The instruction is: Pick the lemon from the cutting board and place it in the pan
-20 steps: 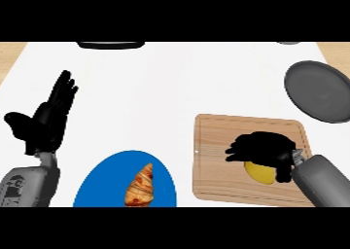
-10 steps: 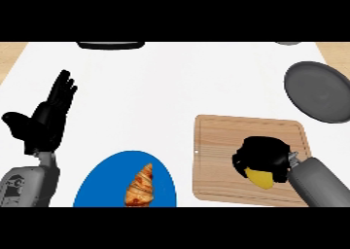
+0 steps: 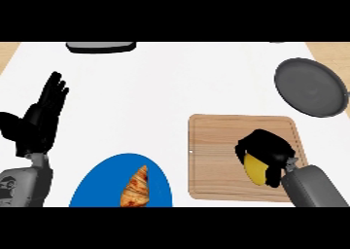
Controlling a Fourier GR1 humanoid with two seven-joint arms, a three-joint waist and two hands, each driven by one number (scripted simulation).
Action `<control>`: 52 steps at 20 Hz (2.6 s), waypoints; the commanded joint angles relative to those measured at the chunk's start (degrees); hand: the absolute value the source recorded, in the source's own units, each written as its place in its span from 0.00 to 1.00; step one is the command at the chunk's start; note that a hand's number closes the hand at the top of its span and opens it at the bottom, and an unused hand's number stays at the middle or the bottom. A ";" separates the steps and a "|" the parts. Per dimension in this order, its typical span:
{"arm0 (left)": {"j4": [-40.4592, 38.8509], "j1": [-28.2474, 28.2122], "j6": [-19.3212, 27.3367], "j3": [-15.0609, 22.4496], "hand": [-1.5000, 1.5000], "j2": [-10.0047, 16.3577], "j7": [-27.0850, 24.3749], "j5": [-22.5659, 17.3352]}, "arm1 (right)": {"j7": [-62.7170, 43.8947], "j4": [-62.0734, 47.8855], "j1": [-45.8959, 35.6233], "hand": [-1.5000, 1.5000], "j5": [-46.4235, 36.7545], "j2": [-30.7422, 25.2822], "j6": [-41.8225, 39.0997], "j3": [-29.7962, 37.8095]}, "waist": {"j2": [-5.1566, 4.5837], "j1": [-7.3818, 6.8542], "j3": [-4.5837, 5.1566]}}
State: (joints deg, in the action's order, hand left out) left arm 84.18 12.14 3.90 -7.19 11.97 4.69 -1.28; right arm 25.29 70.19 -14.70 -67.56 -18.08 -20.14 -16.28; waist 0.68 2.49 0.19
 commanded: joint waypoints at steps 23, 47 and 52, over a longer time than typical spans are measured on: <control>-0.90 2.60 0.24 2.04 0.50 -2.08 -0.40 1.61 | -30.49 20.00 -9.72 1.00 23.38 9.95 11.33 38.59 | -0.97 -2.82 -0.24; -1.42 5.17 -0.95 3.94 0.50 -3.31 -1.17 2.16 | 0.29 -47.16 -26.28 1.00 17.22 -16.72 40.36 51.83 | -3.11 -7.73 -0.75; -1.19 6.48 -2.21 3.18 0.50 -2.33 0.04 0.88 | -1.12 -54.91 -27.75 0.00 21.05 -18.08 24.95 53.93 | -3.32 -7.94 -0.84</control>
State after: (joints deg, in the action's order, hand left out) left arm 82.83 17.60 1.91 -3.90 9.39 4.06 -0.18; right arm 23.64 20.93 -42.01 -47.83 -35.28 12.33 36.94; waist -2.44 -5.34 -0.56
